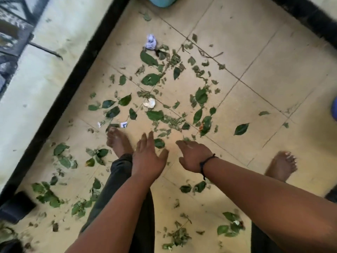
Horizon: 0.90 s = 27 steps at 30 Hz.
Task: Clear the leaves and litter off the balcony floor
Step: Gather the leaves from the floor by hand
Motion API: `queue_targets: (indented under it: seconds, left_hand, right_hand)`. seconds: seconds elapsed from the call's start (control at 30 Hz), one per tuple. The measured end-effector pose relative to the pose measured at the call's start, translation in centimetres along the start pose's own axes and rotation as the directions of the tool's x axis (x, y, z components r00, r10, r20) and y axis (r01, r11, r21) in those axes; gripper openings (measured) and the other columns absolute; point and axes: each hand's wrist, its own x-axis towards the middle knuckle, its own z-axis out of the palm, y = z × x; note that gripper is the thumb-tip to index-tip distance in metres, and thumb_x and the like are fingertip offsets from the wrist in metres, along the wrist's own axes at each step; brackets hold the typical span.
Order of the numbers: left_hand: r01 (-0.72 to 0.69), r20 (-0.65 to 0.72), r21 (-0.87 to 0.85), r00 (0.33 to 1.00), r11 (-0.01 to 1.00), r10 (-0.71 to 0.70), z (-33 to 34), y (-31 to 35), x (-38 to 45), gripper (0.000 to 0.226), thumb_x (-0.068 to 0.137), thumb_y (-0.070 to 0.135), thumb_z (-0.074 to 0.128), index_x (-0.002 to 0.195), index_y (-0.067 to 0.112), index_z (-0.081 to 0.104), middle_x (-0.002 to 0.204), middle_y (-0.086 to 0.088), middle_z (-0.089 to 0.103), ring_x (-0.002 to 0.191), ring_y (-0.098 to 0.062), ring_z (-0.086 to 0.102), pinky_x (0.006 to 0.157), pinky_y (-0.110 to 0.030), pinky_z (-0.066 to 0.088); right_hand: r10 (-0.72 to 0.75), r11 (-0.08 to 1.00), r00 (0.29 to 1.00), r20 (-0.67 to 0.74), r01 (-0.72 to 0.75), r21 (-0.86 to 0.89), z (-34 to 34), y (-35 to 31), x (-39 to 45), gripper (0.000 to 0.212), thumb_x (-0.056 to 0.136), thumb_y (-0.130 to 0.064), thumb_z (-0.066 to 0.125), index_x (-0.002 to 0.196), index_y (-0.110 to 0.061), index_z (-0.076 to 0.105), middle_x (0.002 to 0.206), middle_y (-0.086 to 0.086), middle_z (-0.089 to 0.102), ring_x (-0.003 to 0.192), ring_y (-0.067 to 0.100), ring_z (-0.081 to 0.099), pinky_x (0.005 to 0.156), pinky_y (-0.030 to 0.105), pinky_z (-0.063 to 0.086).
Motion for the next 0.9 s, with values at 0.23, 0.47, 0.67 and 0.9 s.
queue_targets:
  seconds: [0.23, 0.47, 0.67, 0.9]
  left_hand:
    - [0.067, -0.016, -0.090, 0.998, 0.994, -0.069, -0.6, 0.0, 3.3, 0.081, 0.099, 0.051, 0.043, 0.158, 0.021, -0.004, 0.166, -0.005, -0.007, 0.152, -0.027, -0.004, 0.122, -0.046, 0.005]
    - [0.062, -0.039, -0.169, 0.997, 0.984, -0.070, -2.5, -0.6, 5.8, 0.082, 0.098, 0.048, 0.045, 0.158, 0.023, -0.005, 0.166, -0.004, -0.008, 0.152, -0.023, -0.008, 0.121, -0.042, 0.000]
    - [0.093, -0.090, -0.265, 0.989, 0.960, -0.121, -4.8, -3.3, 6.7, 0.082, 0.098, 0.049, 0.046, 0.158, 0.025, -0.004, 0.166, -0.002, -0.007, 0.152, -0.018, -0.009, 0.120, -0.033, -0.005]
    - [0.121, -0.083, -0.244, 0.986, 0.962, -0.145, -5.4, -5.8, 7.2, 0.084, 0.097, 0.055, 0.042, 0.157, 0.026, -0.008, 0.166, 0.001, -0.010, 0.152, -0.016, -0.011, 0.124, -0.037, -0.003]
  right_hand:
    - [0.044, 0.996, 0.997, -0.066, -0.049, -0.076, -2.4, 1.5, 4.1, 0.060, 0.097, -0.033, 0.049, 0.149, -0.017, 0.025, 0.152, 0.011, 0.034, 0.131, 0.035, 0.042, 0.100, 0.047, 0.045]
    - [0.137, 0.978, 0.990, -0.037, -0.141, -0.154, -2.0, 2.6, 9.4, 0.057, 0.098, -0.033, 0.047, 0.148, -0.018, 0.027, 0.147, 0.013, 0.039, 0.127, 0.036, 0.044, 0.097, 0.045, 0.042]
    - [0.147, 0.978, 0.979, -0.141, -0.165, -0.125, -2.2, -0.2, 16.1, 0.040, 0.099, -0.028, 0.040, 0.137, -0.014, 0.040, 0.132, 0.014, 0.049, 0.115, 0.036, 0.052, 0.087, 0.039, 0.043]
    - [0.186, 0.978, 0.912, -0.366, -0.136, 0.157, -3.8, -3.9, 23.4, 0.045, 0.098, -0.028, 0.047, 0.139, -0.013, 0.039, 0.131, 0.017, 0.047, 0.104, 0.042, 0.056, 0.072, 0.040, 0.039]
